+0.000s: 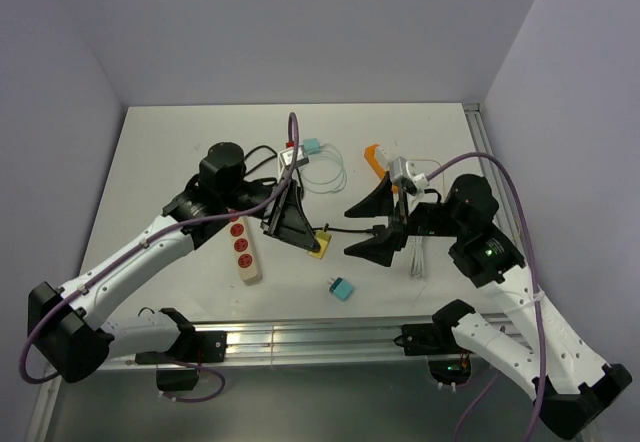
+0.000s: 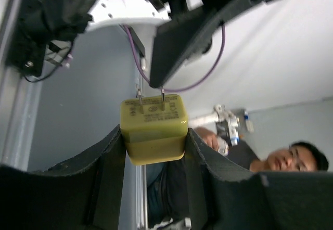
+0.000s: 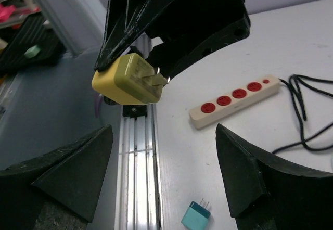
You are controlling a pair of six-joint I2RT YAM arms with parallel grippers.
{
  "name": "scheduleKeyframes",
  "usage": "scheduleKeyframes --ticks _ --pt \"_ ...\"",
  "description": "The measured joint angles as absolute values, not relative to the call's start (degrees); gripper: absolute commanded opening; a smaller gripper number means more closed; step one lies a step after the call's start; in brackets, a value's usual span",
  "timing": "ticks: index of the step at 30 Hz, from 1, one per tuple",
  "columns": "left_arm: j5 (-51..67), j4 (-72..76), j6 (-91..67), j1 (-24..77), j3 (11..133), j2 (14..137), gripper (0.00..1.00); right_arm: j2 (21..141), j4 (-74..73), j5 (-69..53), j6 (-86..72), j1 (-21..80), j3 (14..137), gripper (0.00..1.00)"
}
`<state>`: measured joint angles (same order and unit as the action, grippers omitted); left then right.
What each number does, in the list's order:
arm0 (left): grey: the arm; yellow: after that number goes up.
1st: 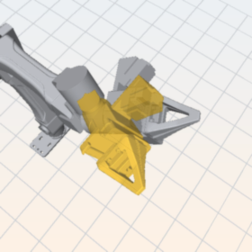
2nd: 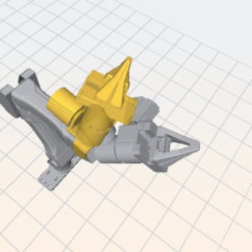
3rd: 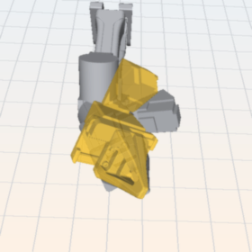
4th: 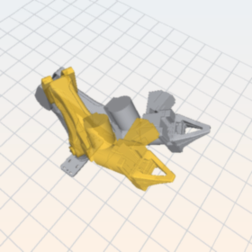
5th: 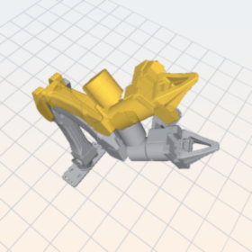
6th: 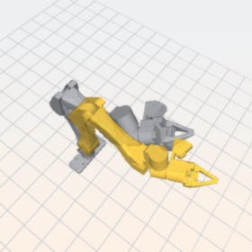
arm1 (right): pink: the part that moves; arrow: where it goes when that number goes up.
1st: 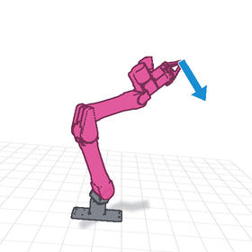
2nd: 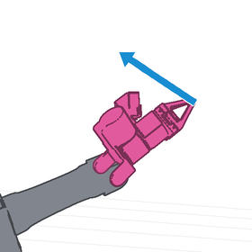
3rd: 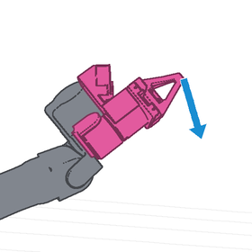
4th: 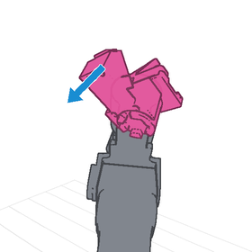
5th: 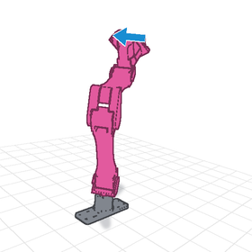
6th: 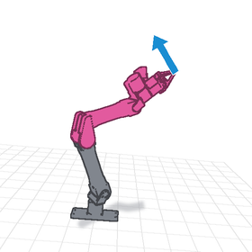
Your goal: Insert the plug
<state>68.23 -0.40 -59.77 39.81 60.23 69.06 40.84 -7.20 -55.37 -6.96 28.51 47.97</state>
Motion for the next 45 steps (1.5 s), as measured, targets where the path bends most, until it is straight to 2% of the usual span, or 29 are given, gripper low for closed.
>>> scheduleKeyframes --ticks 9,15,20,27,31,38,42,44,45 --pt "73.80 1.74 -59.94 39.83 58.46 66.32 0.00 48.58 -2.15 -69.93 -4.78 29.06 53.25 0.86" --pt "74.30 2.44 -60.86 39.83 58.41 66.37 0.00 54.11 -2.55 -74.13 -0.73 32.56 59.81 0.84" --pt "74.22 3.38 -61.91 40.34 58.39 66.37 0.00 59.42 -7.73 -77.45 6.20 35.27 66.37 0.79" --pt "73.84 5.69 -63.92 41.95 58.30 66.46 0.00 62.85 -13.50 -81.82 13.23 37.23 67.13 0.72" --pt "73.63 5.80 -64.25 42.37 58.30 66.46 0.00 64.10 -16.21 -83.50 16.27 37.56 67.53 0.63" --pt "73.28 5.80 -64.64 42.61 58.30 66.46 0.00 66.59 -17.52 -84.29 17.91 41.06 69.56 0.55" --pt "74.17 5.74 -65.25 42.68 58.30 66.37 0.00 68.05 -18.39 -85.36 19.22 42.33 70.94 0.41" --pt "74.63 5.76 -65.65 42.85 58.30 66.24 0.00 68.31 -18.61 -85.84 19.81 42.85 71.24 0.12" --pt "74.67 5.61 -65.65 42.89 58.30 66.11 0.00 68.40 -18.76 -85.93 20.16 43.03 71.33 0.00"
